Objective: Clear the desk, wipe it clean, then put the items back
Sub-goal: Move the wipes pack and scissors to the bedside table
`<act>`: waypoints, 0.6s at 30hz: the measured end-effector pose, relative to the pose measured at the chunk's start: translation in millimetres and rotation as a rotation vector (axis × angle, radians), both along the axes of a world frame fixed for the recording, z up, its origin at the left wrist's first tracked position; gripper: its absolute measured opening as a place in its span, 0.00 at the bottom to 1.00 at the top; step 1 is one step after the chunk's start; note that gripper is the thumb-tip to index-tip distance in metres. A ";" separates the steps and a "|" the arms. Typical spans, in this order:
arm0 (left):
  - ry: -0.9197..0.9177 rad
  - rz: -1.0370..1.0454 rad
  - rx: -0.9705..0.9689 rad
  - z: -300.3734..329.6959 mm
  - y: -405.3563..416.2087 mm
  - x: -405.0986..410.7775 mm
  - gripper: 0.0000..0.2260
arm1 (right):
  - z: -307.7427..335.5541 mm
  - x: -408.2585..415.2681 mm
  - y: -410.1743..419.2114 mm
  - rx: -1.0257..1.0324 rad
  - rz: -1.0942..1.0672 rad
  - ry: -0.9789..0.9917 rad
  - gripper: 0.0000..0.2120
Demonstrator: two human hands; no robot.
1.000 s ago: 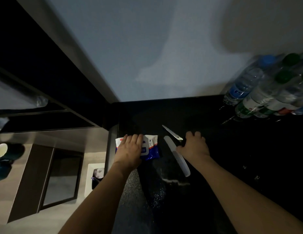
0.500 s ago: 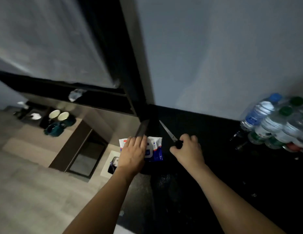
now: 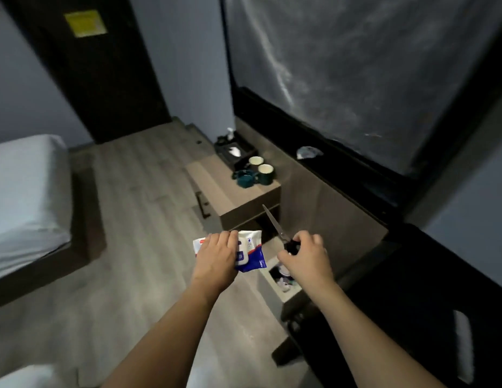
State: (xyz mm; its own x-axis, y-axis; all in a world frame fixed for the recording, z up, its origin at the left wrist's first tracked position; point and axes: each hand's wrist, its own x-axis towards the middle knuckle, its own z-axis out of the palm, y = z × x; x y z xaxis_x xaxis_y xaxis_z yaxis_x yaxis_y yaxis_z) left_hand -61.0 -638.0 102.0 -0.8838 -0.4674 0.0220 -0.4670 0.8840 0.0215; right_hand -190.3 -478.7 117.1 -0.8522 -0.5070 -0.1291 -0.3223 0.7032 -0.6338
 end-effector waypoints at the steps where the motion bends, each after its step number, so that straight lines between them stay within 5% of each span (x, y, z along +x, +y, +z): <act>1: -0.004 0.034 0.015 0.2 -20.7 21.2 0.31 | -0.8 15.1 -27.4 -0.003 0.030 -0.012 0.20; 10: -0.037 0.313 0.046 4.9 -205.8 171.2 0.30 | -4.1 121.6 -231.3 0.010 0.197 -0.071 0.23; 18: -0.016 0.361 0.103 -14.7 -318.9 183.2 0.32 | -23.8 116.8 -359.7 0.064 0.261 -0.045 0.20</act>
